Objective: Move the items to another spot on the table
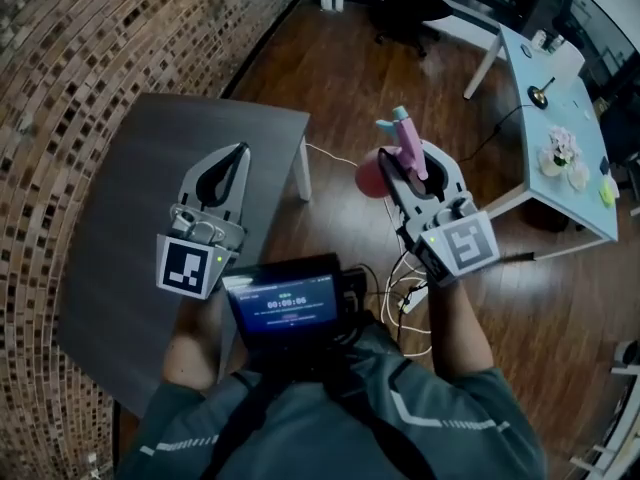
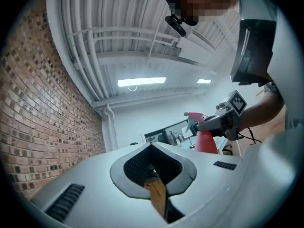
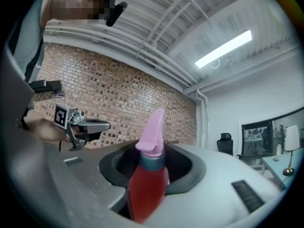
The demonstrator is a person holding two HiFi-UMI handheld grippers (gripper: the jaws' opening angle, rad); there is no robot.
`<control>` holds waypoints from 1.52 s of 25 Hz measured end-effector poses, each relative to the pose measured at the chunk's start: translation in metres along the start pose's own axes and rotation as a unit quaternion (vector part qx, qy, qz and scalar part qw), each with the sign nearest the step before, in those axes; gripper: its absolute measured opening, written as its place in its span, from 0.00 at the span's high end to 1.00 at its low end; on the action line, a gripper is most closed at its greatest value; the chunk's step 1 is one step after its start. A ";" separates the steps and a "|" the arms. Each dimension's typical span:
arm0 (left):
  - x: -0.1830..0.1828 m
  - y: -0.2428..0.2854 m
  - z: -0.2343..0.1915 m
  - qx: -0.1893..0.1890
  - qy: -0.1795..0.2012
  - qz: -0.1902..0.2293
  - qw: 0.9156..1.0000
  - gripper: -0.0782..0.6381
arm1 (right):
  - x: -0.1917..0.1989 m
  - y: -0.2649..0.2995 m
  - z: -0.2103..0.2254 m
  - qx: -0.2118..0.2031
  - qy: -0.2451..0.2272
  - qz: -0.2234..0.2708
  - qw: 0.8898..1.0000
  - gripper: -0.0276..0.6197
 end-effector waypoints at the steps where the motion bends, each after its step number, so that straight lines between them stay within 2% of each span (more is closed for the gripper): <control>1: 0.003 -0.002 -0.015 -0.015 0.003 0.010 1.000 0.90 | 0.001 0.016 -0.001 -0.009 0.000 0.001 1.000 0.73; 3: 0.006 -0.008 -0.042 -0.039 0.008 0.024 0.999 0.90 | 0.001 0.049 -0.004 -0.026 -0.001 0.002 1.000 0.73; 5: 0.012 -0.014 -0.063 -0.056 -0.015 0.024 0.998 0.89 | 0.002 0.082 -0.006 -0.042 -0.002 0.004 0.999 0.73; 8: 0.027 -0.021 -0.088 -0.080 -0.047 0.007 0.996 0.90 | 0.003 0.132 -0.009 -0.066 -0.003 0.006 0.998 0.73; 14: 0.044 -0.023 -0.117 -0.126 -0.046 -0.031 0.990 0.89 | 0.012 0.218 -0.013 -0.118 0.013 0.004 0.993 0.73; 18: 0.056 -0.018 -0.144 -0.172 -0.053 -0.067 0.981 0.90 | 0.007 0.276 -0.013 -0.158 0.014 0.000 0.987 0.73; 21: 0.062 -0.012 -0.157 -0.209 -0.043 -0.084 0.973 0.89 | 0.023 0.319 -0.012 -0.216 0.021 0.007 0.976 0.73; 25: 0.077 -0.002 -0.165 -0.271 -0.044 -0.103 0.956 0.89 | 0.039 0.375 -0.009 -0.275 0.025 -0.002 0.961 0.73; 28: 0.088 0.009 -0.165 -0.309 -0.041 -0.122 0.942 0.89 | 0.055 0.409 -0.012 -0.324 0.020 -0.012 0.946 0.73; 32: 0.107 0.017 -0.160 -0.366 -0.048 -0.137 0.919 0.89 | 0.090 0.446 -0.029 -0.392 0.008 -0.029 0.919 0.73; 38: 0.145 0.015 -0.135 -0.437 -0.083 -0.169 0.879 0.89 | 0.154 0.469 -0.066 -0.476 -0.007 -0.067 0.877 0.73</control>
Point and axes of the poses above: the fingertips, and each gripper's own axes: y forward along the fingers, z to its right, x out of its underside, the point moved 9 cm from there along -y, backward along the fingers, and after that the axes turned 15 degrees about x, right-handed, at the moved point
